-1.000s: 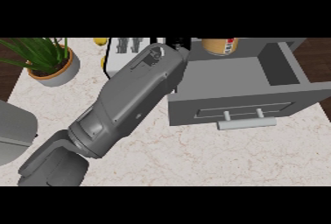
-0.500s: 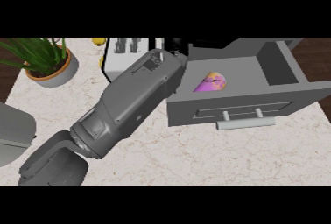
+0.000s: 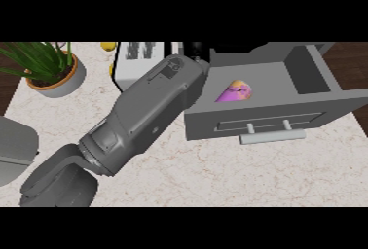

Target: Pick up the can, place it into the drawer and close the drawer

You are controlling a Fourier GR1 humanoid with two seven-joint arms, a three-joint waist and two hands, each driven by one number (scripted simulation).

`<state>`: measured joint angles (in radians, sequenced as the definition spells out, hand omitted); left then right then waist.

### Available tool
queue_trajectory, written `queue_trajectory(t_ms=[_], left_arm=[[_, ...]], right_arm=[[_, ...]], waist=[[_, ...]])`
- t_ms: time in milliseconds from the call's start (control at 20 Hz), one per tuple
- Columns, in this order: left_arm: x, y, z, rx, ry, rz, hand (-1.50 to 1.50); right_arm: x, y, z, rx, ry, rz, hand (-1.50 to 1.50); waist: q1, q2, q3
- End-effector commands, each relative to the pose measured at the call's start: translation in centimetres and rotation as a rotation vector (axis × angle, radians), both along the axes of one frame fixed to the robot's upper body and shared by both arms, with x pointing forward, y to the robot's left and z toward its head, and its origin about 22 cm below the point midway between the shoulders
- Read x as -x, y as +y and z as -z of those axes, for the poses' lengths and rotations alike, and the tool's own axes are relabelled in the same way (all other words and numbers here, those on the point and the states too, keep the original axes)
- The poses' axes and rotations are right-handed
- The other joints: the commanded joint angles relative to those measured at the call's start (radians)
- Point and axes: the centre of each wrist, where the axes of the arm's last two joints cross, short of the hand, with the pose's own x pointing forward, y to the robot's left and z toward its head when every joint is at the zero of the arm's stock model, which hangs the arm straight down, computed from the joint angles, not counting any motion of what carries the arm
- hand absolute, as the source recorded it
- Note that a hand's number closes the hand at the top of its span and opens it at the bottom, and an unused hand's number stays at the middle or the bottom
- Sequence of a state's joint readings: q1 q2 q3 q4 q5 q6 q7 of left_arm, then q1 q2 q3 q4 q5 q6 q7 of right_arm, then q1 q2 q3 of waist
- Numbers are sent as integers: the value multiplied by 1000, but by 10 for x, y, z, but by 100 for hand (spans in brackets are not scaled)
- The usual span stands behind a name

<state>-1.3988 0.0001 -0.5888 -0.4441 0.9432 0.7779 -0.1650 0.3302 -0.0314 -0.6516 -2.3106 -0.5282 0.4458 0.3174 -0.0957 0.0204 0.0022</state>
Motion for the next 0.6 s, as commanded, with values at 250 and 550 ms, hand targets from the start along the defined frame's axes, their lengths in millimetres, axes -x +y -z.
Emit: queue_trajectory(t_ms=[250,550], left_arm=[[6,-5,-3,69,-44,35,-150],[7,-3,4,73,-105,23,-150]], right_arm=[[-10,-4,-35,355,-149,-26,-150],[-27,20,-48,480,-228,-41,-150]], waist=[[16,-2,0],[41,0,-1]])
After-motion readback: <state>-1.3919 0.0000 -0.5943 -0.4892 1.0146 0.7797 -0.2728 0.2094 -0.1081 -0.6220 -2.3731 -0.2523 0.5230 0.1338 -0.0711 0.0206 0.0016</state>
